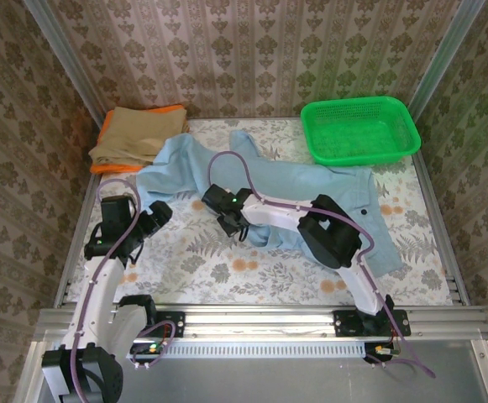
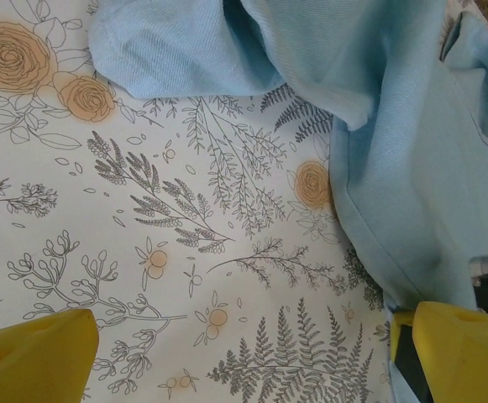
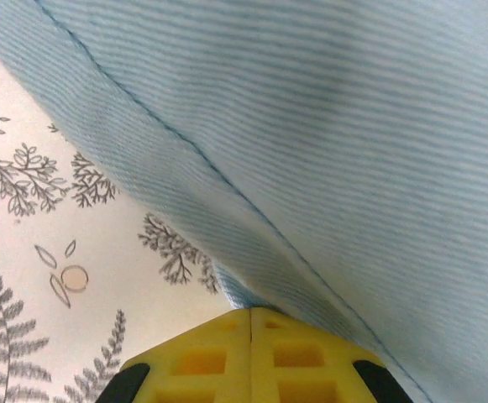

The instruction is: Fold and stack the trousers

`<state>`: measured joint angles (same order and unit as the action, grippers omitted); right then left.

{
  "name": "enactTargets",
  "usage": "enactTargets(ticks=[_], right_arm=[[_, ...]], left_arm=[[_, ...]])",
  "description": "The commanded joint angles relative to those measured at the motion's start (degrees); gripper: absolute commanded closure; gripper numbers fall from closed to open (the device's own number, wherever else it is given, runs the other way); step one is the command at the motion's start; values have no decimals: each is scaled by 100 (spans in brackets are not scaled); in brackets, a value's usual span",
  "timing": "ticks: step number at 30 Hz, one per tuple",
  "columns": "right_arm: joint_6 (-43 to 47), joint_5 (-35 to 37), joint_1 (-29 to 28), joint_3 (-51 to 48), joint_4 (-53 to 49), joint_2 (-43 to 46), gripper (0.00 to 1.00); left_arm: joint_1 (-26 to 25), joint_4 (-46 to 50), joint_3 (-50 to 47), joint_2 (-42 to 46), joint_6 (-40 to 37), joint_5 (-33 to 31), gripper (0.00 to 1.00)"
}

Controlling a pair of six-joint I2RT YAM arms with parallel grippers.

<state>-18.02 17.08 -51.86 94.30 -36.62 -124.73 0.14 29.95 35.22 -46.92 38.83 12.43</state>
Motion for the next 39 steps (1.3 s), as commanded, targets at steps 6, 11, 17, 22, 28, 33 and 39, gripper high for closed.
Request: enactTargets(ticks=[6,11,17,22,28,33,39], right_arm=[[311,-177,-354,-8,-375,1774,100],[405,-520,-609,-139,-510,2462,100],[348,-1644,-442,-406,-512,3531,100],[63,-1799,1133,-1169,-274,3664,100],[-409,-1899,2636,-1317,277,2303,100],[-535,-1450,2745,-1013,202,1950,70],[-469,-694,1931,-1073,-102,2927,68]], left_arm=[[52,19,194,83,-86,128,5],[56,37,205,182,-70,134,6],[56,-54,90,183,-1,180,7],[46,-283,37,16,63,190,7],[-21,-623,86,-502,150,293,7],[-282,-665,224,-849,114,329,8],[-1863,-10,-33,-135,225,-764,17]])
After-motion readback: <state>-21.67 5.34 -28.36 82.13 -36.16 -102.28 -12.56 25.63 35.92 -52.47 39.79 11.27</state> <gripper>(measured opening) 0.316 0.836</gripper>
